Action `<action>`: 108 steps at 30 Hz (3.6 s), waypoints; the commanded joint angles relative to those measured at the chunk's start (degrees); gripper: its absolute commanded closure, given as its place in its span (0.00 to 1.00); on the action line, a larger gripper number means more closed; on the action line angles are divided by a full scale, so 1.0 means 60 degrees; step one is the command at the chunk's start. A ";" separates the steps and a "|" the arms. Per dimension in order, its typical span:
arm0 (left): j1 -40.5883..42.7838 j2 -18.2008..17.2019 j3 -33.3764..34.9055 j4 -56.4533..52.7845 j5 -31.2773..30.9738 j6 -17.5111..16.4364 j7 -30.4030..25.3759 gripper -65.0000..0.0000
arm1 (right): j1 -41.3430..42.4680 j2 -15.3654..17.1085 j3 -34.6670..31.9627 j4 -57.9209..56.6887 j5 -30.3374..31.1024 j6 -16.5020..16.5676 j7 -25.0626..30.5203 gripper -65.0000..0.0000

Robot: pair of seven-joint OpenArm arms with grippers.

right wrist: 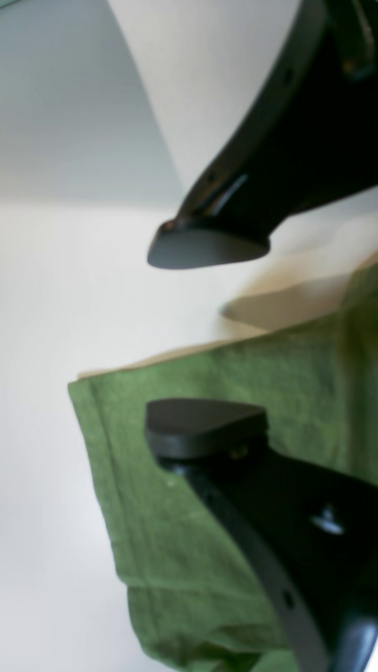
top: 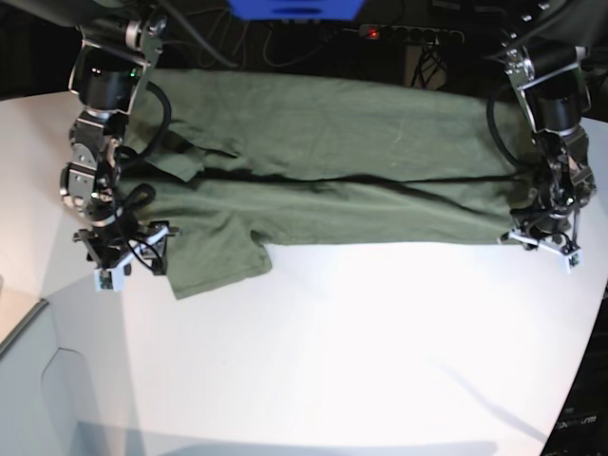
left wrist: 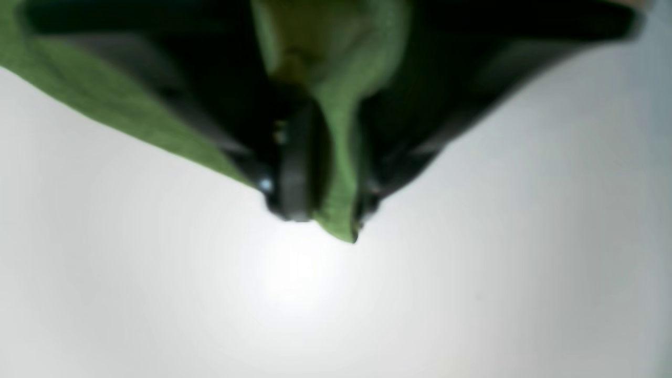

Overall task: Layout the t-shirt on the table in an organized manner, then fold the t-shirt properly
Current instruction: 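Hold the shirt sides with both grippers and adjust the fold, then lift the hem edge with both grippers and fold it over the shirt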

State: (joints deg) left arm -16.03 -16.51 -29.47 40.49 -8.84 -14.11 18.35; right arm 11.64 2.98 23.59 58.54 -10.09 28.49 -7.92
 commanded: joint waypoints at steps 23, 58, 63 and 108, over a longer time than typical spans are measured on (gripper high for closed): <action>-0.0134 -0.0142 -0.0003 0.0087 -0.0014 0.0000 0.0070 1.00 | 0.0822 0.0345 0.0002 -0.1457 0.0135 0.0035 0.0200 0.39; -0.0398 -0.0142 -0.0018 0.1669 -0.0087 -0.0044 0.1037 1.00 | 0.0793 0.0682 -0.1346 -0.0724 0.0150 0.0035 0.0244 1.00; -0.0515 -0.0083 -0.0018 0.2446 -0.0087 -0.0030 0.1125 1.00 | 0.0778 0.0521 -0.1332 0.0228 0.0165 0.0021 0.0244 1.00; 0.1991 -0.0054 0.0436 0.5244 -0.1655 -0.0088 -0.0326 1.00 | -0.2694 -0.0886 -0.0145 0.5034 0.0179 0.0065 0.0288 1.00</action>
State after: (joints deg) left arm -3.27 -15.88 -26.57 70.91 -18.22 -14.52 17.76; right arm -5.32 -2.52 22.72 87.77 -9.82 28.67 -7.68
